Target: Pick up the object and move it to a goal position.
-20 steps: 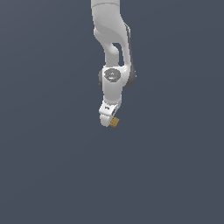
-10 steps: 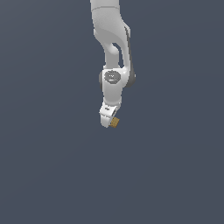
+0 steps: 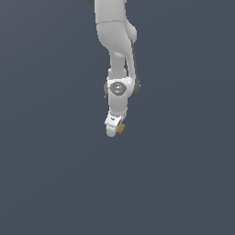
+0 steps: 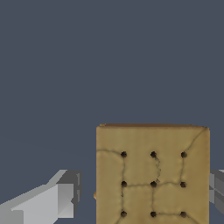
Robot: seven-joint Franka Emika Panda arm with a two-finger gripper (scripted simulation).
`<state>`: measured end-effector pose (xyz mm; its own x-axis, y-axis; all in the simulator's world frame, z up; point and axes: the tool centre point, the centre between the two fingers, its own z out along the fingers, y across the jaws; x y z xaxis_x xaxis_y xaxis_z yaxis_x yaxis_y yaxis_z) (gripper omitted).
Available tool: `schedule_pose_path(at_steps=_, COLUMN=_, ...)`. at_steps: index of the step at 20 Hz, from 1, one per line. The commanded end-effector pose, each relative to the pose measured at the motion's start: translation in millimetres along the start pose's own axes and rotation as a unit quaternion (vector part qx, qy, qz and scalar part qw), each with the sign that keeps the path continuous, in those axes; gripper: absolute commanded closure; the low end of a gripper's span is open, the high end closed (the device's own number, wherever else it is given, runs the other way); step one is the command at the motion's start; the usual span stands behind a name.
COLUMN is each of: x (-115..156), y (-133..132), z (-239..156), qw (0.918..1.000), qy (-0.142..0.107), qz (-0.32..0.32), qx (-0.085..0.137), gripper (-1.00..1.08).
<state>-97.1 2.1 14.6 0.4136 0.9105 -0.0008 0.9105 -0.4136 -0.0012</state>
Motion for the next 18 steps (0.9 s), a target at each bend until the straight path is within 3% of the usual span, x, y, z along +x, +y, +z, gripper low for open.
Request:
schedule_pose_path(at_steps=1, x=0.2, y=0.5, z=3.7, qw=1.0, qy=0.0, qz=0.0, qx=-0.001, gripper=-0.92)
schedule_pose_path(at_steps=2, x=0.1, y=0.5, z=4.0, qw=1.0, qy=0.0, qz=0.0, qx=-0.001, gripper=-0.92)
schedule_pose_path(at_steps=3, x=0.1, y=0.5, z=4.0, qw=1.0, qy=0.0, qz=0.0, qx=-0.001, gripper=1.08)
schedule_pose_path(at_steps=18, x=1.1, y=0.3, z=-2.9, qw=1.0, qy=0.0, qz=0.0, qx=-0.002, gripper=1.08)
